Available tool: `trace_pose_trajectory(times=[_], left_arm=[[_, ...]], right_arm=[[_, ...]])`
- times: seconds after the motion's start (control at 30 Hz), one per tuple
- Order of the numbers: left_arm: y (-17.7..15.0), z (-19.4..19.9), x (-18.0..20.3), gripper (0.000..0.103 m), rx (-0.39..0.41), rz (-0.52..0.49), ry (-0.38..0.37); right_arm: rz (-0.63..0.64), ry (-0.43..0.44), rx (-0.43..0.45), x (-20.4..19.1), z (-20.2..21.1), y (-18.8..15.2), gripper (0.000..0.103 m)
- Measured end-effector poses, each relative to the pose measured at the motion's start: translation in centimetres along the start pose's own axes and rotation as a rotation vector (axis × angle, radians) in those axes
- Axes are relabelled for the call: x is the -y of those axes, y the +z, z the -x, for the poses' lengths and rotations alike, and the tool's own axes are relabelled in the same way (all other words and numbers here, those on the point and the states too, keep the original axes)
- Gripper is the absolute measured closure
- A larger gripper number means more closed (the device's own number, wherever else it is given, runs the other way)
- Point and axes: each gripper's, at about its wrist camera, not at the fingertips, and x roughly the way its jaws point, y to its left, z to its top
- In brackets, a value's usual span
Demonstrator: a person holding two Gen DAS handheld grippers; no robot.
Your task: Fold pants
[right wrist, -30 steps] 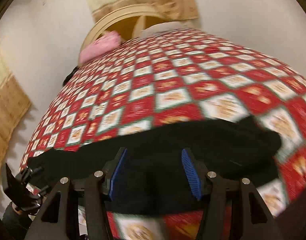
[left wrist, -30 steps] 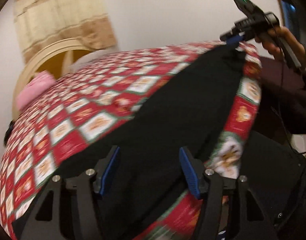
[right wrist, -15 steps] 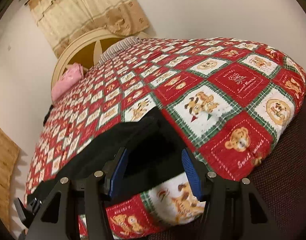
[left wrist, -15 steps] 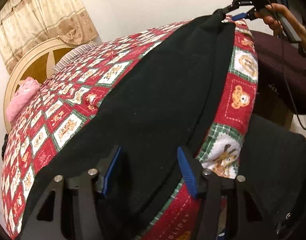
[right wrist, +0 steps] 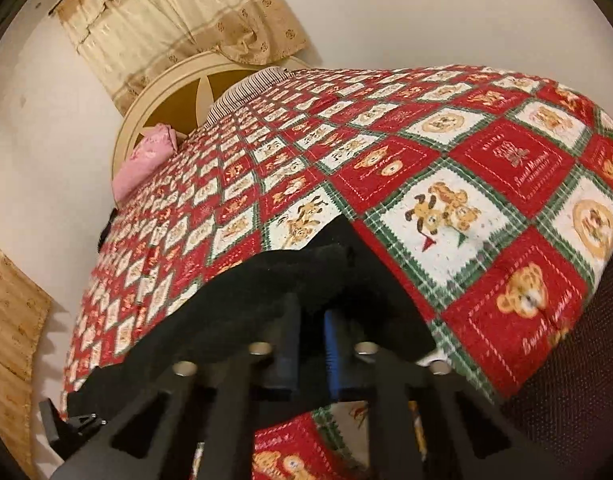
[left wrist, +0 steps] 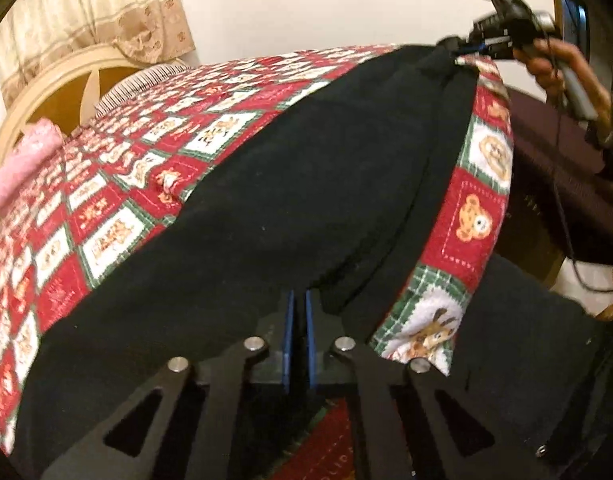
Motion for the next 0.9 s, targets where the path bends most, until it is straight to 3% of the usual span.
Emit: trace_pose_trajectory(times=[0.1, 0.2, 0.27, 0.33, 0.47, 0.53, 0.6, 0.7, 0.83, 0.9], left_arm=[[0.2, 1.2, -1.0, 0.099, 0.032, 0.043, -0.031], [0.3, 3.5, -2.2, 0.099, 0.082, 0.094, -0.073], [0.2, 4.5, -2.7, 0.099, 0.096, 0.105, -0.088], [-0.3, 4.5, -2.9, 0.099, 0.091, 0.103, -0.104], [-1.9, 2.5, -2.0, 0.099, 0.027, 0.080, -0.117], [-2.4, 1.9, -1.7, 0.099, 0.008, 0.068, -0.121], [-2.5, 1.7, -1.6, 0.099, 0.010, 0.065, -0.121], [-2.5, 1.9, -1.7, 0.099, 0.010, 0.068, -0.125], [-2.5, 1.8, -1.8, 0.099, 0.017, 0.073, -0.131], [-2.6, 1.9, -1.8, 0.099, 0.023, 0.080, -0.129]], right_arm=[[0.028, 0.045, 0.045, -0.8, 0.7, 0.6, 0.100], [0.077, 0.174, 0.158, -2.1, 4.1, 1.0, 0.100], [0.114, 0.204, 0.191, -2.6, 5.5, 0.6, 0.100], [0.121, 0.191, 0.187, -2.3, 5.8, -0.2, 0.100], [0.041, 0.136, 0.097, 1.2, 3.8, -2.4, 0.098], [0.004, 0.101, 0.088, 2.8, 3.7, -3.2, 0.084], [-0.029, 0.066, 0.146, 4.1, 4.9, -3.4, 0.050], [-0.090, 0.091, 0.208, 5.2, 6.2, -2.3, 0.048], [-0.058, 0.081, 0.186, 4.4, 5.3, -0.3, 0.049], [-0.022, 0.061, 0.134, 3.0, 3.7, 0.8, 0.049]])
